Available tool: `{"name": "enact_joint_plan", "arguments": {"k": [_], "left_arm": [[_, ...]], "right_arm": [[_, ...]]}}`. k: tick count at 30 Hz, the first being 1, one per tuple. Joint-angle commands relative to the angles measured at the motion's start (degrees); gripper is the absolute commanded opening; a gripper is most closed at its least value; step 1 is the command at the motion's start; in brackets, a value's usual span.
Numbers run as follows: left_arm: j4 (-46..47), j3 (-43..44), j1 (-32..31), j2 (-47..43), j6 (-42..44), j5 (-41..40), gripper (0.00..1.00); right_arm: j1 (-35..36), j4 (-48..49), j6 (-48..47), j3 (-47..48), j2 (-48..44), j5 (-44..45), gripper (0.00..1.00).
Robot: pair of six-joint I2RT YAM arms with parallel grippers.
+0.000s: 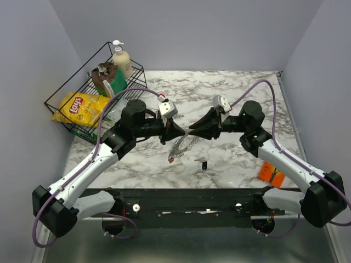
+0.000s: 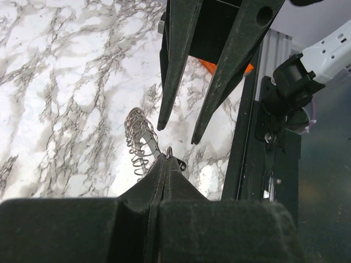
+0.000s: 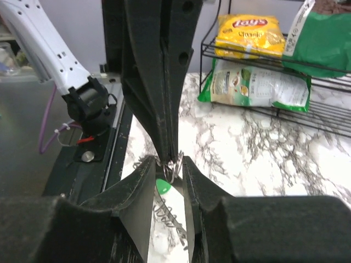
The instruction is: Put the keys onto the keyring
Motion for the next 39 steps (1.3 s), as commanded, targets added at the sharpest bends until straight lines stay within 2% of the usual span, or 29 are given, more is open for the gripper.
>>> {"name": "enact_joint_plan", "arguments": {"k": [1, 7, 39], "left_arm": [[-6.91, 4.23, -1.58, 0.25, 3.57, -5.29, 0.0], [-11.92, 7.4, -2.9, 1.13, 6.12, -7.93, 0.0], [-11.57, 9.25, -5.89, 3.77, 7.18, -7.49, 0.0]], "right_arm": [[0.04, -15.22, -8.47, 1.51, -1.76, 3.1, 0.34], [0.04, -17.24, -8.99, 1.16, -2.02, 0.55, 0.33], [1.53, -18.21, -8.99, 4.06, 3.16, -3.67, 0.3]]}}
